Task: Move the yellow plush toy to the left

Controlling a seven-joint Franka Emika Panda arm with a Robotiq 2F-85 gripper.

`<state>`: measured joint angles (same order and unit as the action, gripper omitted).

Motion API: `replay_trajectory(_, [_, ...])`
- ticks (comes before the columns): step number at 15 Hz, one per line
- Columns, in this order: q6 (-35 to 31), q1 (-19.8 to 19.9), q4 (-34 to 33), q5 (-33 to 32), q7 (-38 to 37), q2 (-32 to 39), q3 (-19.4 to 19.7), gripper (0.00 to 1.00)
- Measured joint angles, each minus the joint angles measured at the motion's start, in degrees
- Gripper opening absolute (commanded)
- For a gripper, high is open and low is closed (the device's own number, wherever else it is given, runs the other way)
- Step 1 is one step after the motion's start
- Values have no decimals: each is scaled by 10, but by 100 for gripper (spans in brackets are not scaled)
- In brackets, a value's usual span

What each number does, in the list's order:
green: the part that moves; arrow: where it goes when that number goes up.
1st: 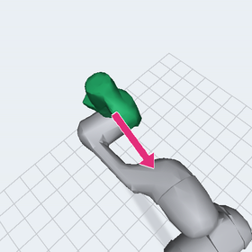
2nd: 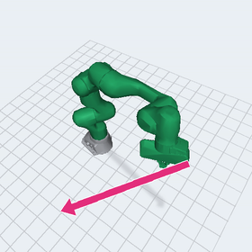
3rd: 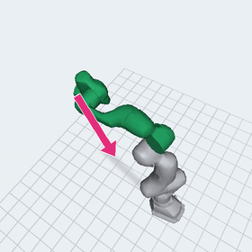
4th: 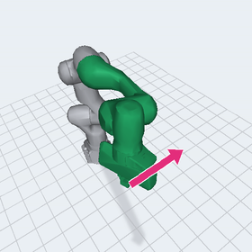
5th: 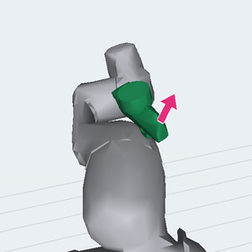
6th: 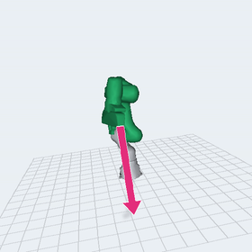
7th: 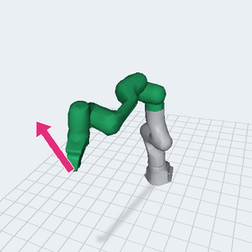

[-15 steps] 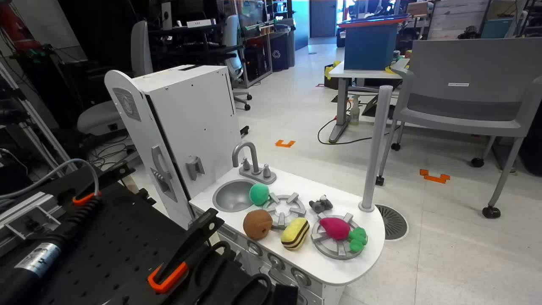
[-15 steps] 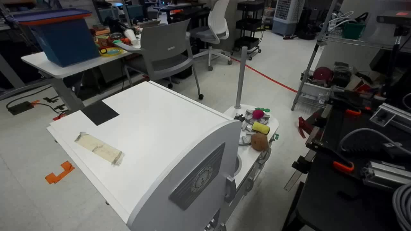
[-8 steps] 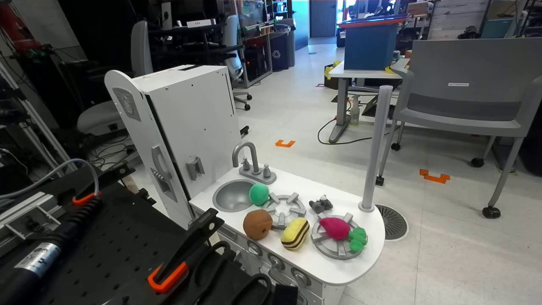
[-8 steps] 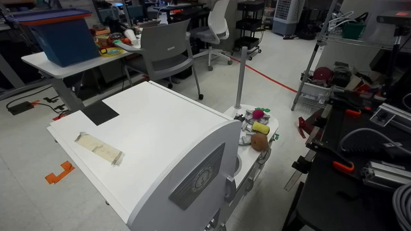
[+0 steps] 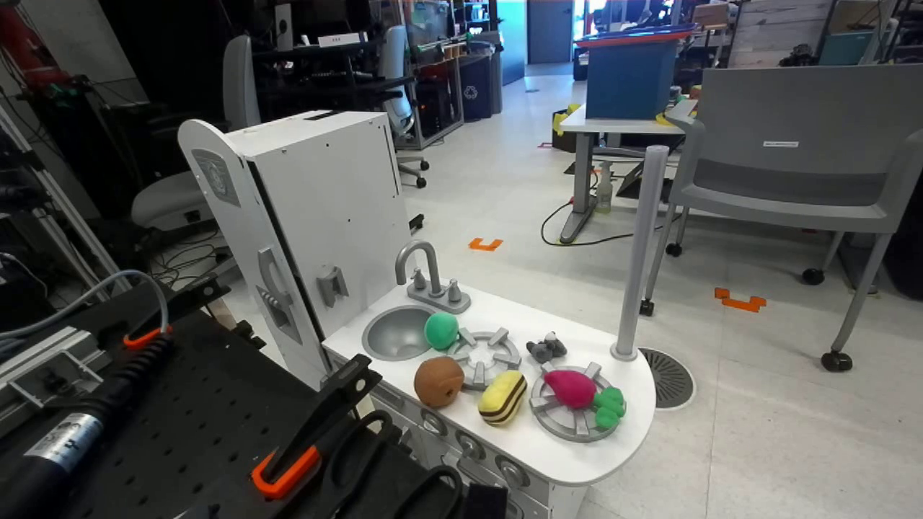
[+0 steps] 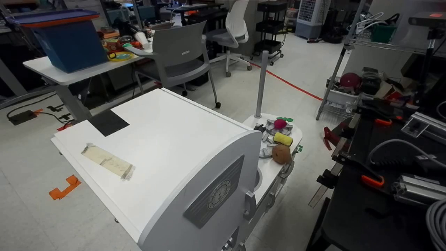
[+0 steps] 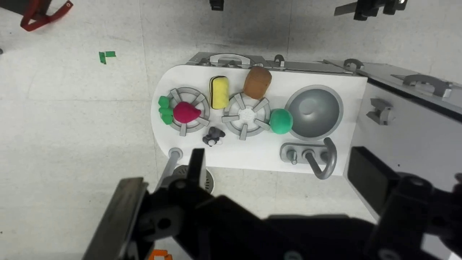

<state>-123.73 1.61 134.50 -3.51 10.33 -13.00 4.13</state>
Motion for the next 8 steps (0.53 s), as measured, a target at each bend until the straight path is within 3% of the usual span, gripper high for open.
replay_trajectory(8, [-184,8,-89,-17,-93,312,4,100])
